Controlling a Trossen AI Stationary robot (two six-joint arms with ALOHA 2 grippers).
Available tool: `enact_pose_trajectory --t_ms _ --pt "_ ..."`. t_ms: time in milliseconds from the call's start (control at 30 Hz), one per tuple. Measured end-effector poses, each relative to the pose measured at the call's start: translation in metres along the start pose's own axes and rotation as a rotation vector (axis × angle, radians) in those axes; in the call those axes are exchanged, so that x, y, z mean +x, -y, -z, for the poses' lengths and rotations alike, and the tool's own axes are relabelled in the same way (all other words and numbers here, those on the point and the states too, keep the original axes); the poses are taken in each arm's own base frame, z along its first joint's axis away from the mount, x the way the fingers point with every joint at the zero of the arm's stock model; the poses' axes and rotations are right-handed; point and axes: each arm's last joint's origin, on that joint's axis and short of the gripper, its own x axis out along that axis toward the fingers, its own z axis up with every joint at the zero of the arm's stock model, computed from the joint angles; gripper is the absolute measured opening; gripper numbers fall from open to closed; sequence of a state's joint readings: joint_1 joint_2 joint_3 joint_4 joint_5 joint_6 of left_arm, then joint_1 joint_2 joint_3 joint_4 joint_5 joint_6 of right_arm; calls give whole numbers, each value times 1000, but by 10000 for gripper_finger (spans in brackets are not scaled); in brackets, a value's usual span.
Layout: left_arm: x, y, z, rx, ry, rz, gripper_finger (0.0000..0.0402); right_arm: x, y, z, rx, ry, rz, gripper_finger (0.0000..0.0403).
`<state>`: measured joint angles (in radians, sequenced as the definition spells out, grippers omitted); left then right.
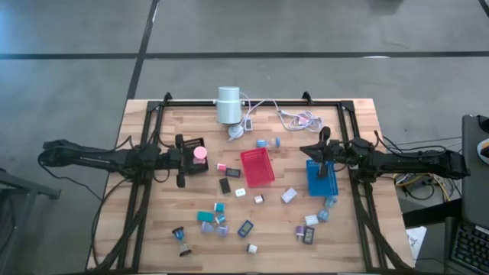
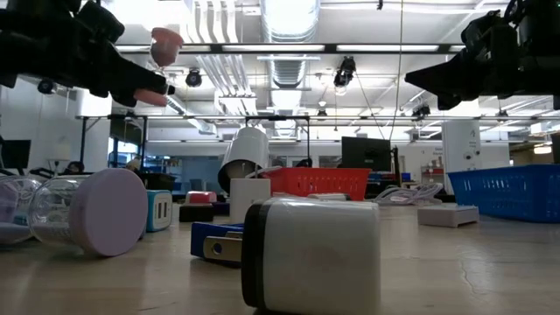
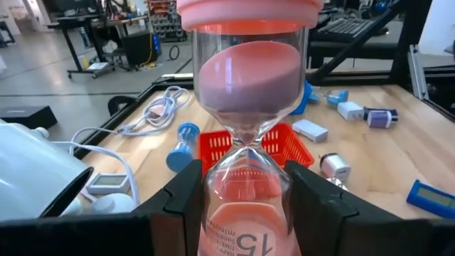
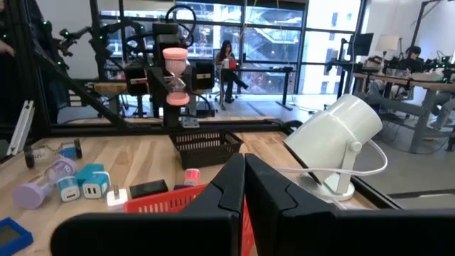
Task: Pick & Place Office items
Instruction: Put the pink hourglass into the blue bin
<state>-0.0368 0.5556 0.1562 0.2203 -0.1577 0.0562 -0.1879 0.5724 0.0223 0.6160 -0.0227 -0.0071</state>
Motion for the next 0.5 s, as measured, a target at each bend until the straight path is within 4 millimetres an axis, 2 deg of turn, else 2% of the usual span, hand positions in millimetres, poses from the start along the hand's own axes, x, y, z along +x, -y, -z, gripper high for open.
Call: enact_pose_trajectory --t_ms 300,500 --pt "0 -2 -8 -3 -14 -64 151 0 0 0 -1 -4 0 8" --pt "4 -6 -50 36 -80 -122 151 0 0 0 23 1 -2 8"
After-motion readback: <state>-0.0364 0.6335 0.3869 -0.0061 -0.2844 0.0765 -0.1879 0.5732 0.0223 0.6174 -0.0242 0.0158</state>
